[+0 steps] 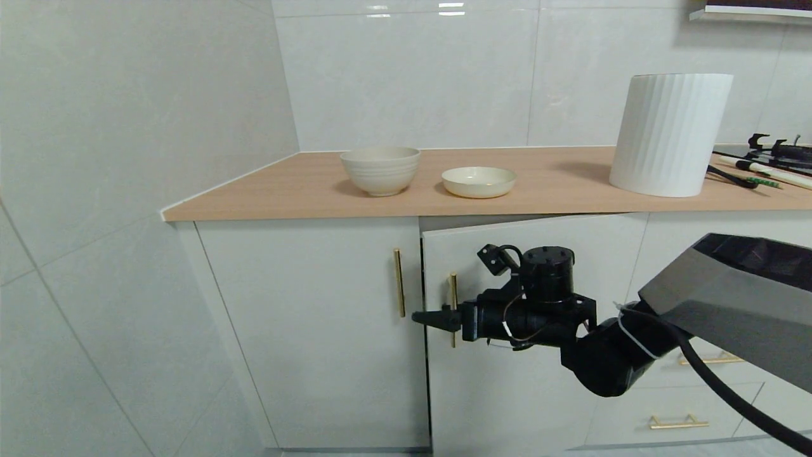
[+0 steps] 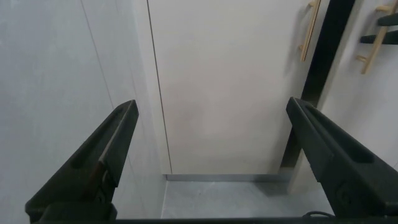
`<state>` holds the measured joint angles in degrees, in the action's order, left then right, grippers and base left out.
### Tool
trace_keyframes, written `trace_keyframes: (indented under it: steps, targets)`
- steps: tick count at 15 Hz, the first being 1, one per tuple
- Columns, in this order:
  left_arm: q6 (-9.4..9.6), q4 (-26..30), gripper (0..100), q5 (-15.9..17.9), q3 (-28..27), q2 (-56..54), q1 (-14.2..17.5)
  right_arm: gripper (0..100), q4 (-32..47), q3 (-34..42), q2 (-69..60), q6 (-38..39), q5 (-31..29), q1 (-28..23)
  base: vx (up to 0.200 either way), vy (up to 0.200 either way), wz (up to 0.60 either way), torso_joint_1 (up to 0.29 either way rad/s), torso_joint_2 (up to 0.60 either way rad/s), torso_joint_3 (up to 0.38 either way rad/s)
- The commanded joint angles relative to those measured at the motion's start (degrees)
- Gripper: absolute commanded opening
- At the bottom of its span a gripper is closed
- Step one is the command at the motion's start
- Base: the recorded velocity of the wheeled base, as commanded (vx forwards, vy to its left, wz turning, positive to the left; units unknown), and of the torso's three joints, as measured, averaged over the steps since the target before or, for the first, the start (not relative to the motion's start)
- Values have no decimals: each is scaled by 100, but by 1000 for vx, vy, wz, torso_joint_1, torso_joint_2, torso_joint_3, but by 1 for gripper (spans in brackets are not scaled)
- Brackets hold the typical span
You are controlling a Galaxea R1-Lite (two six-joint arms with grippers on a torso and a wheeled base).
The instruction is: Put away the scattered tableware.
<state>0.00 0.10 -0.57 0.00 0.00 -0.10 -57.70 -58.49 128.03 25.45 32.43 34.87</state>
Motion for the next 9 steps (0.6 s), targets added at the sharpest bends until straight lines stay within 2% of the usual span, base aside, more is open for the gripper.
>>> trace_keyframes:
  steps: [1,3,5,7,9]
  targets:
    - [0,-1,100,-4,0,0,1,100,-523,567,-146,-5,44,20,0,0,0,0,0,0]
    - [0,-1,100,-4,0,0,1,100,-787,839,-208,-5,124,3,0,0,0,0,0,0]
    - [0,-1,100,-4,0,0,1,100,-778,1085,-480,65,475,-24,0,0,0,0,0,0]
    - [0,-1,100,-4,0,0,1,100,-778,1384,-929,557,1046,-50,0,0,0,0,0,0]
    - [9,-1,100,-4,0,0,1,100,-787,1569,-1096,610,1477,-191,0,0,0,0,0,0]
